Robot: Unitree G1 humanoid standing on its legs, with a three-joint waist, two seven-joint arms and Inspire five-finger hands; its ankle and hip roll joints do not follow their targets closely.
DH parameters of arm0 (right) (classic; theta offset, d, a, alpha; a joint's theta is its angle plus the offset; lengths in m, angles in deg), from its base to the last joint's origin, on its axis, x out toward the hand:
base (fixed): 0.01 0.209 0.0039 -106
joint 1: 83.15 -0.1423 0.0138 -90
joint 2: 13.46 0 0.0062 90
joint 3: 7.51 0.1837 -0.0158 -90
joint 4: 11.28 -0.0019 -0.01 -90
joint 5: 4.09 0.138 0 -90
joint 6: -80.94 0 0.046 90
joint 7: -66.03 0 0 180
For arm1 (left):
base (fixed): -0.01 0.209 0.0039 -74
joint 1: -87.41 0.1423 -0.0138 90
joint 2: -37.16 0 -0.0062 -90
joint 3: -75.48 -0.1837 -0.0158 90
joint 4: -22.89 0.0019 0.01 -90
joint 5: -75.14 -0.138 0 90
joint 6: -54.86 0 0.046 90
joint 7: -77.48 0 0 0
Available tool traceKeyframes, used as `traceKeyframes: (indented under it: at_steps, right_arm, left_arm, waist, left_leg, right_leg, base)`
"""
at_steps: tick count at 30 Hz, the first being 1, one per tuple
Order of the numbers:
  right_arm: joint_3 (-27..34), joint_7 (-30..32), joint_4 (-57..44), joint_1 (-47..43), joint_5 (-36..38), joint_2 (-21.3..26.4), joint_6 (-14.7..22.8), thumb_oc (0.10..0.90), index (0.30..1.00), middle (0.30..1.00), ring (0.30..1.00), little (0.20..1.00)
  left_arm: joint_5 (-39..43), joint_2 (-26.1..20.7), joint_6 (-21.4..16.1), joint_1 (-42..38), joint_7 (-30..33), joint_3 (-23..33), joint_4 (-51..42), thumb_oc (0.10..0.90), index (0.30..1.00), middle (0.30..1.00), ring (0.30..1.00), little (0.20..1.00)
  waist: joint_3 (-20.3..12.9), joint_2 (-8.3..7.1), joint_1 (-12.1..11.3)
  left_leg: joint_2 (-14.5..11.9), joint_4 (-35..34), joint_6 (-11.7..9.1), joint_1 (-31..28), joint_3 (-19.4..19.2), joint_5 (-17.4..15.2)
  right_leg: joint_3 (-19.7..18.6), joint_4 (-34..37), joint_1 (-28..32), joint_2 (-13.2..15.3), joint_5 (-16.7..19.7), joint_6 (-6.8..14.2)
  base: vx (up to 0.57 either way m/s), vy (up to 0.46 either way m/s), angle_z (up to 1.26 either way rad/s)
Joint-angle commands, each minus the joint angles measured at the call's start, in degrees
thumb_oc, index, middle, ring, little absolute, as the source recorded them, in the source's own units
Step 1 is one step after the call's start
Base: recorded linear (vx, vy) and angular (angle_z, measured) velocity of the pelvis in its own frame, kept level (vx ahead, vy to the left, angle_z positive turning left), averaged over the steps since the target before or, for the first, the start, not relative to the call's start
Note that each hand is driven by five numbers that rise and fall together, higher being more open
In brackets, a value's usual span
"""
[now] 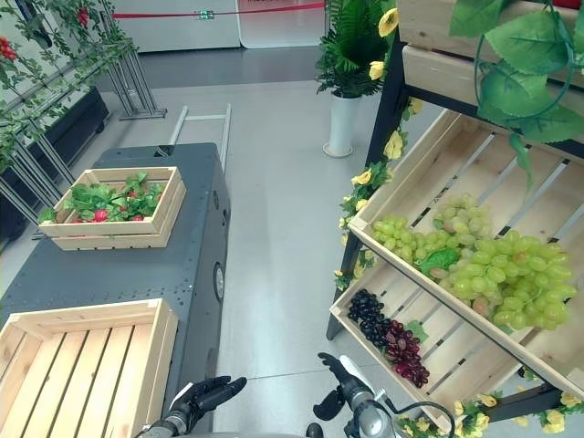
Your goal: Pick up the fruits from the basket on one side to the basket on the other side
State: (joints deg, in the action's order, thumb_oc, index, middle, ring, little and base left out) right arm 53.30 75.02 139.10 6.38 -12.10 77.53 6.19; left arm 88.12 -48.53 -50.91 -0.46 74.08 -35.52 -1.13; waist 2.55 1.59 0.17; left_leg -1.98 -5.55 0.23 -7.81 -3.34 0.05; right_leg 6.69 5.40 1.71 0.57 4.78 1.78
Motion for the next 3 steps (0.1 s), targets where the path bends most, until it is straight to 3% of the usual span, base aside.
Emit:
traceKeyframes:
  at_steps: [1, 3]
  right_arm:
    - [2.01, -0.56, 0.45, -5.57, 4.52, -2.47, 2.91, 0.8, 0.9, 0.9, 0.9, 0.9]
    - [2.64, -1.05, 1.48, -5.53, 5.39, -2.68, 3.21, 0.8, 0.9, 0.9, 0.9, 0.9]
  left_arm:
    - [-0.88, 0.33, -4.69, -5.46, -2.9, -1.61, 2.05, 0.8, 0.9, 0.9, 0.9, 0.9]
    - [-0.95, 0.26, -4.9, -5.46, -4.16, -1.68, 2.23, 0.8, 0.9, 0.9, 0.9, 0.9]
  waist:
    - [1.43, -1.79, -0.7]
    - [1.55, -1.75, -0.66]
  left_leg:
    - [5.43, 0.55, 2.91, 0.17, -0.55, -4.36]
    - [5.46, 0.55, 2.92, -0.03, -0.41, -4.36]
  right_leg:
    - [0.69, -0.4, 4.79, -0.07, -5.11, 1.11]
    - [0.7, -0.4, 5.01, -0.08, -5.18, 1.03]
  base:
    - [0.0, -0.011, 0.07]
    - [0.0, 0.0, 0.0]
